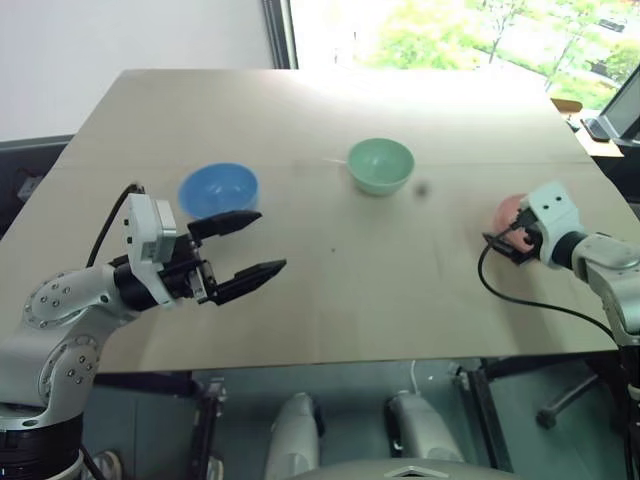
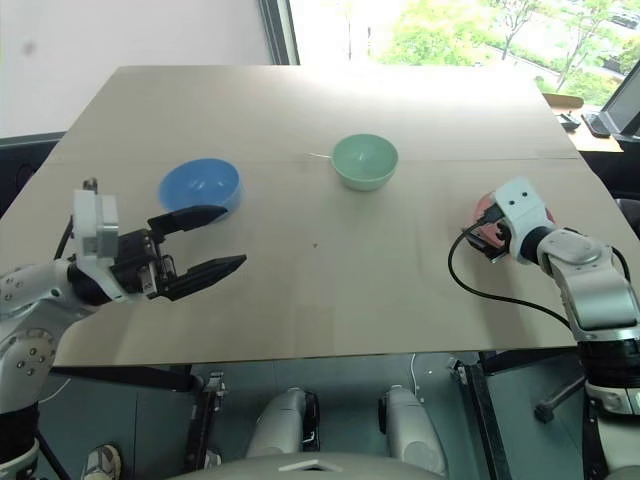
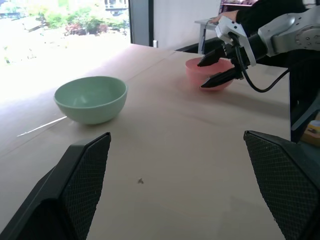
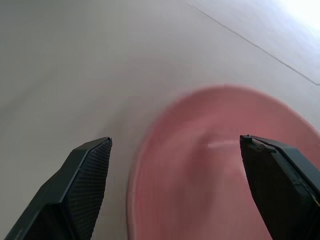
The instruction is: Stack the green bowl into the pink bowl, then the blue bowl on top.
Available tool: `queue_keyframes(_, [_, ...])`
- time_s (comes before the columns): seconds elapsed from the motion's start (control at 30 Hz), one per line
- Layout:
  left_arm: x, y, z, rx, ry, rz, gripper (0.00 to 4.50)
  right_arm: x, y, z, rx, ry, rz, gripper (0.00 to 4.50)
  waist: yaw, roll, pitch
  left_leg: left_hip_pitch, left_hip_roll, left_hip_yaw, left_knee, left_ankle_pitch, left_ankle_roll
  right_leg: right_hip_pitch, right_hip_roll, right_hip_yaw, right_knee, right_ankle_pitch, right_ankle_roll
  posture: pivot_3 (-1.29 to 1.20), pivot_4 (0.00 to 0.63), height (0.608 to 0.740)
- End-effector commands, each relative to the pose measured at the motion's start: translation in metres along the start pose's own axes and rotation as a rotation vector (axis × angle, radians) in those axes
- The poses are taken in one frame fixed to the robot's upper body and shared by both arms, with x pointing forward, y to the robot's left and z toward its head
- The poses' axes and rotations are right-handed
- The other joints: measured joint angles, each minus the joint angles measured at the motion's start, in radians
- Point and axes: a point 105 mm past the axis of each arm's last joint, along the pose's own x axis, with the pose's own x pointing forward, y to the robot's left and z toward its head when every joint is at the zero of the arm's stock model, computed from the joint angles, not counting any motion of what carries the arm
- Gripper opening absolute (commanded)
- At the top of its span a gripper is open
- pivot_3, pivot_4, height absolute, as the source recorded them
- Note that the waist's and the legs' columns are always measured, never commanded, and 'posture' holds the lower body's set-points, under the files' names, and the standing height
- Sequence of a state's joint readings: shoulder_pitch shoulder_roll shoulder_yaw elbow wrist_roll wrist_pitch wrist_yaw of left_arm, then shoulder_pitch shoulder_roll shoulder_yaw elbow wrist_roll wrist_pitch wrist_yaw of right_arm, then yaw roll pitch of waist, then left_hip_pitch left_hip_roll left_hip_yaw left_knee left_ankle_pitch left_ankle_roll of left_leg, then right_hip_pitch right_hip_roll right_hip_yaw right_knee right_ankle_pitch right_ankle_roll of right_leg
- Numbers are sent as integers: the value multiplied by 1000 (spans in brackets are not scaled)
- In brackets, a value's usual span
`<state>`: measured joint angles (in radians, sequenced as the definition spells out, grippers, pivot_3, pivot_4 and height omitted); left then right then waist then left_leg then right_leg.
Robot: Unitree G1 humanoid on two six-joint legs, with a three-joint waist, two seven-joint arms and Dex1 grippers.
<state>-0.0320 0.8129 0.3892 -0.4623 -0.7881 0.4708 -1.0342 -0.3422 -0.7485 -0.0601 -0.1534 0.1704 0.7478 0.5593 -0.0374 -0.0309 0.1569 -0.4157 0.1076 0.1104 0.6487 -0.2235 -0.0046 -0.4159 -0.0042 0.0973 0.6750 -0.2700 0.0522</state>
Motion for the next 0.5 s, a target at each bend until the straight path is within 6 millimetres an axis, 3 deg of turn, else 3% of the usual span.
queue_keyframes(0.03, [2,-2,10,48,-25,-39,4500,-7,-8,8,24,-21,-38,3543,-2,0,0,0,0,0,0,0,0,0,0,0,0,0,0,0,150,740])
queue_keyframes(0.3, [5,0,11,50,-31,-42,4500,-2,-2,19,19,-52,-1,106,-2,0,0,0,0,-1,1,0,0,0,0,0,1,0,0,0,150,740])
queue_keyframes(0.4, [4,-1,10,47,-30,-31,4500,-1,7,29,-6,-101,43,106,-2,0,0,0,0,-1,1,0,0,0,0,0,1,0,0,0,150,740])
queue_keyframes(0.5, [2,1,8,40,-26,-4,4500,-8,47,52,-52,-204,259,106,-3,0,0,0,0,-1,1,0,0,0,0,0,1,0,0,0,150,740])
